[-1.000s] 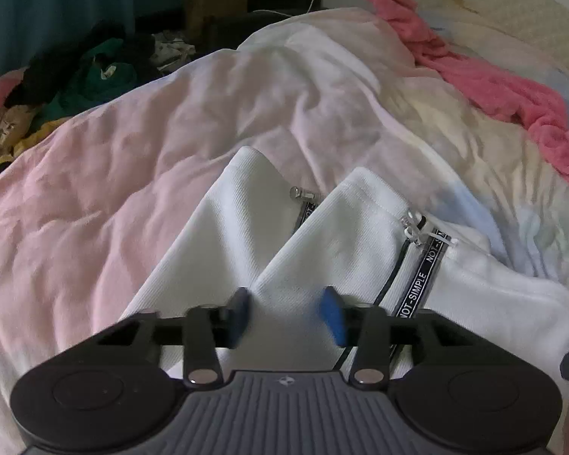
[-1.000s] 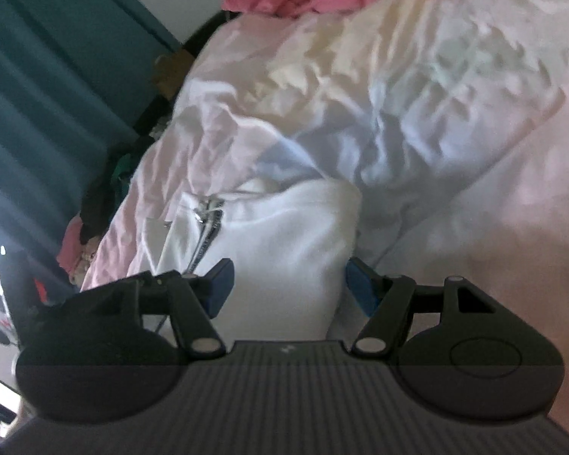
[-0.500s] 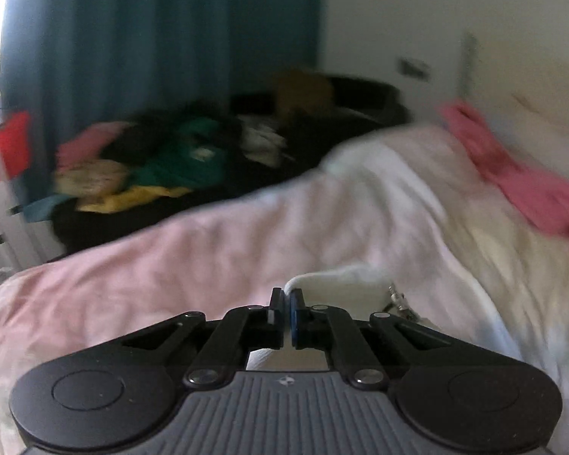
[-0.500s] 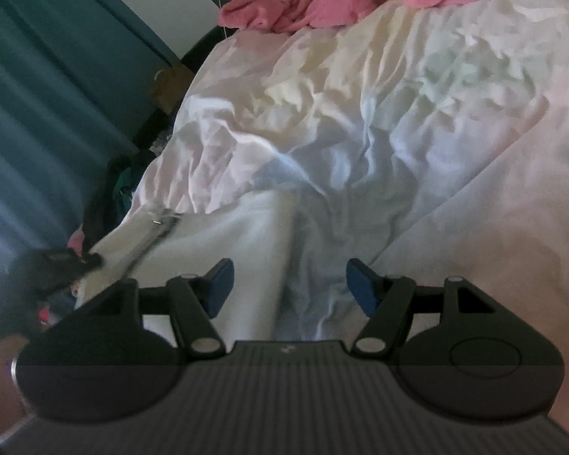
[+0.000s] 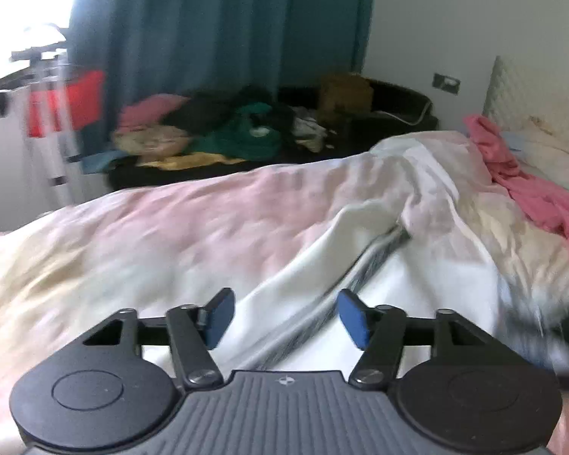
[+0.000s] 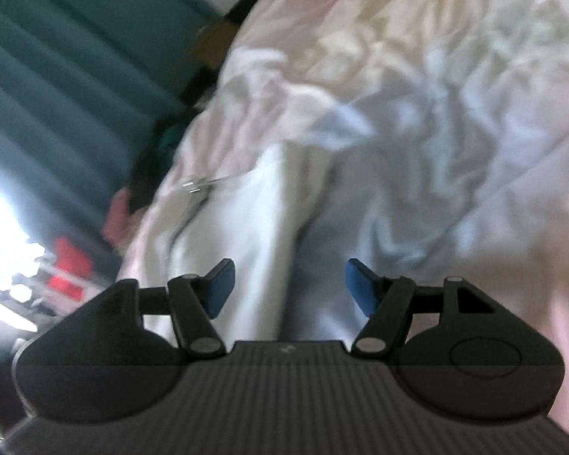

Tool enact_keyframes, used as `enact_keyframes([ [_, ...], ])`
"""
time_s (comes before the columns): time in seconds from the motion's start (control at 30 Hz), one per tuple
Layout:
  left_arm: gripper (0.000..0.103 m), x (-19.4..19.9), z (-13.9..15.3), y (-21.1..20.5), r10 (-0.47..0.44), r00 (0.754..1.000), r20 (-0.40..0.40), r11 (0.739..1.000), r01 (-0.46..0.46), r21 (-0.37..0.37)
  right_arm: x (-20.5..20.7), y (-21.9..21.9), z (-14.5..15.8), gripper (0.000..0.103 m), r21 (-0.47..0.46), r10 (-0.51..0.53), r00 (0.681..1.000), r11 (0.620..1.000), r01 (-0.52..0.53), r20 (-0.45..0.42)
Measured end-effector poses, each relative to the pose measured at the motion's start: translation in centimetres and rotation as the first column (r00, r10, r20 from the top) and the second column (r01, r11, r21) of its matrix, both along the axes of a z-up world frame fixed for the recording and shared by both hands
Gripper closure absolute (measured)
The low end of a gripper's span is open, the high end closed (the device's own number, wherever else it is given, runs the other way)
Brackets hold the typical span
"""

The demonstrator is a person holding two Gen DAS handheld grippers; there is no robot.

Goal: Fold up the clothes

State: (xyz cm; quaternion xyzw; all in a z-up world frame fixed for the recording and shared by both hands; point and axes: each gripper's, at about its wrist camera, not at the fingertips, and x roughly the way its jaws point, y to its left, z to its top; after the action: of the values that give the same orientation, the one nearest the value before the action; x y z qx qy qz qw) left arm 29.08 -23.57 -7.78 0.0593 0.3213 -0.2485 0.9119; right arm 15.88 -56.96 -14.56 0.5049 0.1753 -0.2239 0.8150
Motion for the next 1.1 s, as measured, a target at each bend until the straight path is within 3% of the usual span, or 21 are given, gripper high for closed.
enact_keyframes([
  [0.17,0.037,-10.6,1.1,13.8,0.14,0.99,-0.012,0.99,-0.139,0.02,1.4,-2.3,-1.9,0.038,0.265,0.085,0.986,0.957,-0.121,0.145],
  [0.27,0.037,-15.4,0.8,21.1,0.275,0.96,-0.044,0.96,-0.277,-0.034,2.6,-3.8,-3.4,0.037,0.388,0.134,0.97,0.899,-0.205,0.203],
  [0.33,0.037,-17.8,0.5,24.8,0.377,0.925,-0.054,0.922,-0.38,-0.08,2.6,-4.2,-4.3,0.037,0.422,0.133,0.968,0.881,-0.213,0.211],
  [0.43,0.037,-18.9,-0.4,28.2,0.532,0.833,-0.148,0.815,-0.552,-0.178,2.7,-4.5,-5.5,0.04,0.43,0.129,0.972,0.88,-0.204,0.197],
  [0.5,0.038,-19.1,-0.9,29.6,0.577,0.794,-0.191,0.761,-0.607,-0.227,3.0,-4.9,-5.9,0.041,0.414,0.112,0.982,0.895,-0.167,0.154],
  [0.6,0.037,-19.1,-0.6,30.3,0.608,0.775,-0.173,0.744,-0.632,-0.218,2.6,-4.9,-6.0,0.04,0.431,0.047,0.985,0.895,-0.115,0.165],
  [0.77,0.037,-18.2,-1.5,29.8,0.599,0.779,-0.185,0.749,-0.627,-0.216,5.5,-4.9,-5.8,0.039,0.303,0.13,0.979,0.937,-0.172,0.156],
  [1.03,0.037,-16.8,-2.9,29.0,0.584,0.785,-0.205,0.757,-0.618,-0.212,10.0,-6.3,-5.8,0.038,0.21,0.083,0.974,0.969,-0.128,0.211],
  [1.07,0.037,-16.6,-3.1,28.5,0.578,0.792,-0.199,0.767,-0.61,-0.2,10.5,-6.1,-5.6,0.04,0.18,0.09,0.978,0.976,-0.125,0.19],
  [1.1,0.037,-16.5,-3.3,28.1,0.571,0.798,-0.192,0.777,-0.601,-0.188,11.0,-5.9,-5.3,0.047,0.142,0.102,0.982,0.982,-0.125,0.161],
])
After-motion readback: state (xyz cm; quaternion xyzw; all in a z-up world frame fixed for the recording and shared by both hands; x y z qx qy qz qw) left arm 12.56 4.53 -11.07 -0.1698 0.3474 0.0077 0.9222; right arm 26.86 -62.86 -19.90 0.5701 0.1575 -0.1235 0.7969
